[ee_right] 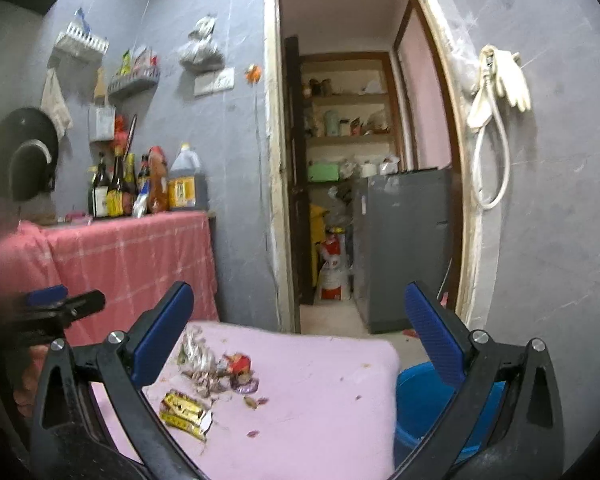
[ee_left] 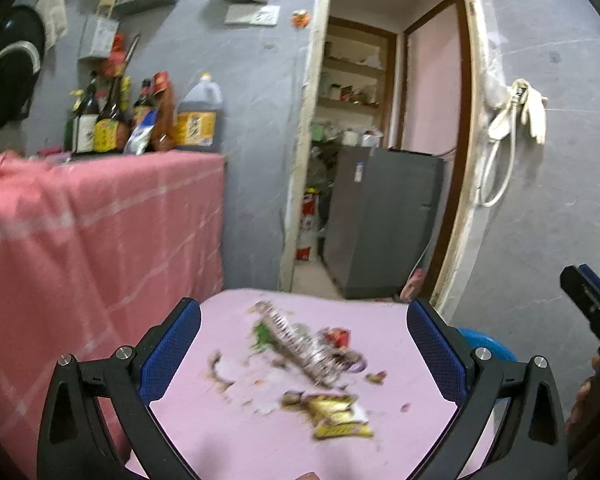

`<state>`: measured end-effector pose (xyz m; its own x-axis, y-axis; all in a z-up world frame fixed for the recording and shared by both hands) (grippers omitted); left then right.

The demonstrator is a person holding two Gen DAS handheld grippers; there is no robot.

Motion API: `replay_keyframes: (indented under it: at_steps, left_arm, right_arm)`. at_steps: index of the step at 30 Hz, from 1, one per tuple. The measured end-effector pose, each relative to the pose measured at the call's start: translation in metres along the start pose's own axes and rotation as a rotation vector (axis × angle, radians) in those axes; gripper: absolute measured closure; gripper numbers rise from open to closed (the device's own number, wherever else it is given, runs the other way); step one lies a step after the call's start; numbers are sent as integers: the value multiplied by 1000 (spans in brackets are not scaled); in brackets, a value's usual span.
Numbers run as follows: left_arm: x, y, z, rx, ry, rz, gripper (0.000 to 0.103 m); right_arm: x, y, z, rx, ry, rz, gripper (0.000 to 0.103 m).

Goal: Collect trash
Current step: 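Grasp the yellow chip bag with the left tool while the right tool grasps the nut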

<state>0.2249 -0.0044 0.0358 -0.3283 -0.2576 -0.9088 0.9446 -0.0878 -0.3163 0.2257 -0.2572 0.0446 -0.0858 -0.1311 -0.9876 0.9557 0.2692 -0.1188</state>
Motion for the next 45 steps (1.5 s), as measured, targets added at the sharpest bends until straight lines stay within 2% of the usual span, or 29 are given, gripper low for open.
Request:
replay_keyframes:
  at_steps: [8, 14, 20, 22, 24, 25, 27, 33, 40, 45]
  left_arm:
    - [38, 11, -27, -28, -49, -110, 2]
    - [63, 32, -32, -22, -76, -201, 2]
    - [83, 56, -29, 4, -125, -329, 3]
    - [88, 63, -25, 17, -142, -360, 9]
    - [93, 71, -23, 26, -152, -402, 25]
    - [96, 75, -22, 28, -160, -424, 28]
    - [102, 83, -23, 34, -179, -466, 41]
    - [115, 94, -19, 58, -197, -547, 65]
    - [117, 101, -15, 97, -228, -585, 83]
    - [116, 102, -12, 89, -218, -584, 87]
  right_arm:
    - [49, 40, -28, -72, -29, -156, 0]
    - [84, 64, -32, -92, -56, -267, 0]
    - [105, 88, -31, -145, -39, -354, 4]
    - [110, 97, -32, -169, -36, -386, 20]
    - [119, 107, -35, -200, -32, -432, 29]
    - [122, 110, -36, -215, -29, -451, 32]
    - [130, 121, -39, -258, -20, -497, 38]
    - [146, 145, -53, -348, 6, -594, 58]
    - [161, 164, -70, -396, -5, -678, 78]
    - [165, 165, -72, -406, -5, -693, 89]
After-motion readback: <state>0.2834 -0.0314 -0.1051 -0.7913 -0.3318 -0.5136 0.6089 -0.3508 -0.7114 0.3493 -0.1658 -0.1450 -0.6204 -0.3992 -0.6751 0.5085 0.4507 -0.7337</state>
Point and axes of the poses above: each gripper's, at about its wrist camera, not at the fingertips, and y roughly the way its jaws point, z to its right, x to its underside, the point moved 6 cm from there along y, roughly the way its jaws point, and after that the axes turned 9 degrees about -y, right-handed, at the moved point
